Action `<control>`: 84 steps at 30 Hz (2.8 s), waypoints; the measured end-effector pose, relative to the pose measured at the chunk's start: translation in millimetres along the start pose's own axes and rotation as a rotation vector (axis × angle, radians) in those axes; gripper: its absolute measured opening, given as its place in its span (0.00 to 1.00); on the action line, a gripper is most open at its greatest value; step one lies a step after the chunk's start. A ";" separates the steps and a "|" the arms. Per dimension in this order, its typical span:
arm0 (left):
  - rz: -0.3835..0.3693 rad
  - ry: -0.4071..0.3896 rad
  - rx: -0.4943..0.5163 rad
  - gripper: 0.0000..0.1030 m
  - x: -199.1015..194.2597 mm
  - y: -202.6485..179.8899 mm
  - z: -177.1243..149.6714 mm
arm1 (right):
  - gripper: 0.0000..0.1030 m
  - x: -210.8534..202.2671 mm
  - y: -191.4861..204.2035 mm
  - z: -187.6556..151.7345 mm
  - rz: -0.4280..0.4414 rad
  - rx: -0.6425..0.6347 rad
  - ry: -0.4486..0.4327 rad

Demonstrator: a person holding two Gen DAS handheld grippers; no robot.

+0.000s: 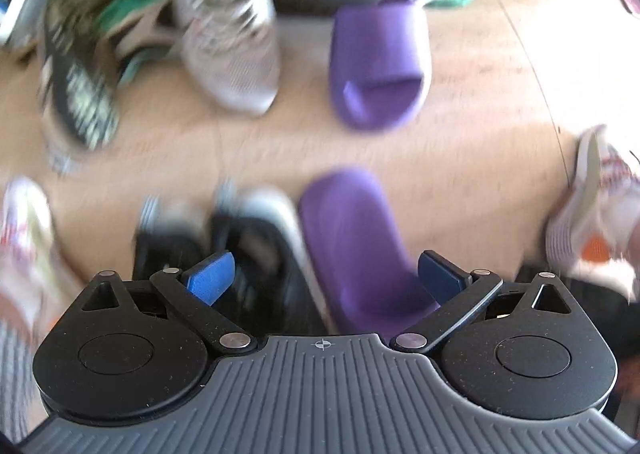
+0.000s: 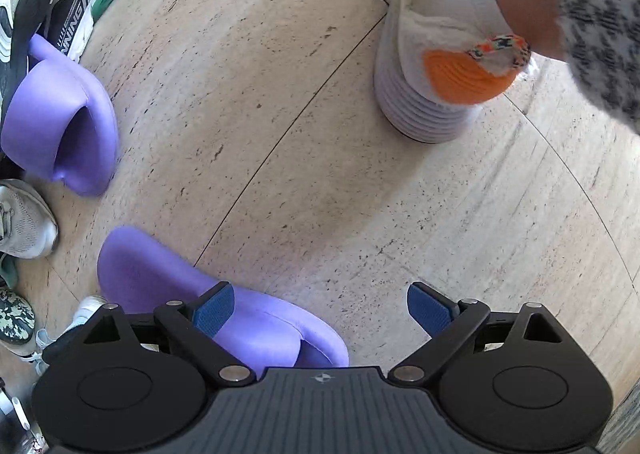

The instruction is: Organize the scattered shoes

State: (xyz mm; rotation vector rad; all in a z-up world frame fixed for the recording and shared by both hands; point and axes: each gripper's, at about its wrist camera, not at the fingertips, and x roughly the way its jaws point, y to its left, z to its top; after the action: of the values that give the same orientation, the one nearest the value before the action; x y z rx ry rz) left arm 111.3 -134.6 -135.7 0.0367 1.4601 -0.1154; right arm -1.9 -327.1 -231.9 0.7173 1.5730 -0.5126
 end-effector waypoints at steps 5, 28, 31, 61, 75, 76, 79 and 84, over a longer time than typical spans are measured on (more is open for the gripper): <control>-0.046 -0.053 -0.075 0.98 24.2 -30.1 57.3 | 0.91 -6.4 5.5 7.1 0.072 -0.011 0.009; -0.245 0.108 -0.349 0.92 78.8 -41.0 165.6 | 0.91 8.5 12.5 15.6 0.229 0.095 0.079; -0.363 0.019 -0.418 0.90 28.6 -34.3 172.8 | 0.91 0.2 6.3 13.7 0.246 0.119 0.070; -0.039 0.155 0.120 0.97 -92.9 -19.2 -150.8 | 0.91 -96.8 -29.9 -9.1 0.076 -0.307 -0.176; 0.005 0.238 0.471 0.97 -54.9 -54.6 -166.9 | 0.97 37.9 -26.2 -57.8 -0.269 -0.682 0.316; -0.008 0.248 0.463 0.97 -52.6 -54.4 -166.0 | 0.97 45.6 -25.4 -61.6 -0.290 -0.709 0.329; -0.006 0.259 0.468 0.97 -48.7 -54.4 -166.3 | 0.99 67.0 -22.3 -72.9 -0.340 -0.774 0.346; 0.031 0.282 0.466 0.97 -37.9 -50.0 -167.8 | 0.98 96.1 -16.1 -89.4 -0.407 -0.873 0.347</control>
State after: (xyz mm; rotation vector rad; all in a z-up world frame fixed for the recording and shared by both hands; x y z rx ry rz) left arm -63.8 -166.2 -114.4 0.4707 1.6854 -0.4381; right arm -80.1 -262.1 -316.5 -0.2004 2.0509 0.0538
